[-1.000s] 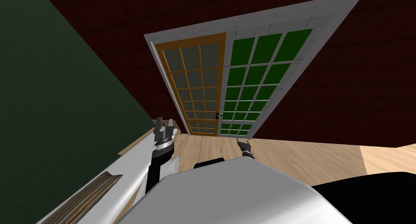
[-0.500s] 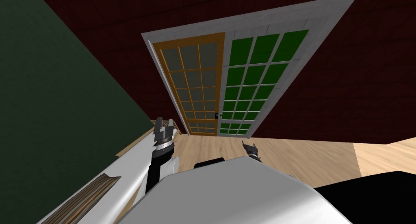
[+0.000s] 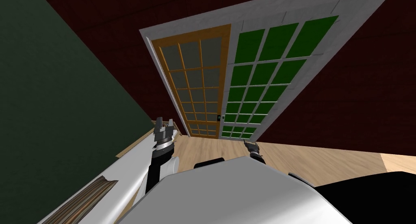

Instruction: Pull the door open

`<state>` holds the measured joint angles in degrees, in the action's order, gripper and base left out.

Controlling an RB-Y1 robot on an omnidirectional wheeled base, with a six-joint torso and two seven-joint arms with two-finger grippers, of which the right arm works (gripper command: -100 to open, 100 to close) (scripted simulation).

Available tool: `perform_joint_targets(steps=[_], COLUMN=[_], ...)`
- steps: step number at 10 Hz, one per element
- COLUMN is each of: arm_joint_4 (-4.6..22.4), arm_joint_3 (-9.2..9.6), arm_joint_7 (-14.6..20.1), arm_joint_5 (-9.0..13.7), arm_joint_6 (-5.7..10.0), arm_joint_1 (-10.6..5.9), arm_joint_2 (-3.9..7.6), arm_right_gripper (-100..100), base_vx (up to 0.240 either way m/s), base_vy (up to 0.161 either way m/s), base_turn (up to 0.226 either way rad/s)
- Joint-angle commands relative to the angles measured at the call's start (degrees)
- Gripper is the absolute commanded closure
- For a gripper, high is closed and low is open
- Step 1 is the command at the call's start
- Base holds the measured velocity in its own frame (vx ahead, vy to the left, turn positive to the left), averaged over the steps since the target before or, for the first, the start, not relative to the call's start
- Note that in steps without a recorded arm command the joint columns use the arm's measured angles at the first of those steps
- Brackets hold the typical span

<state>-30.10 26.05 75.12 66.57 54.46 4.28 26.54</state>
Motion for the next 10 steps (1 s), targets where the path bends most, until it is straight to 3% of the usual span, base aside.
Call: perform_joint_targets(steps=[1,4,9,10], arm_joint_4=[-0.67,-1.54,-3.86,-3.66], arm_joint_3=[0.07,0.31,1.07,1.07], arm_joint_7=[0.45,0.84,1.46,1.46], arm_joint_5=[-0.19,-0.55,-1.49,-1.49], arm_joint_6=[-0.09,-0.18,-0.33,-0.33], arm_joint_1=[-0.90,-2.36,-6.23,-6.23], arm_joint_2=[0.06,-0.14,-1.11,-1.11], arm_right_gripper=[-100,-100,-100,-100], base_vx=[0.182,0.170,0.164,0.131], base_vy=[-0.024,-0.017,-0.013,-0.017], base_turn=[0.118,0.090,0.101,0.069])
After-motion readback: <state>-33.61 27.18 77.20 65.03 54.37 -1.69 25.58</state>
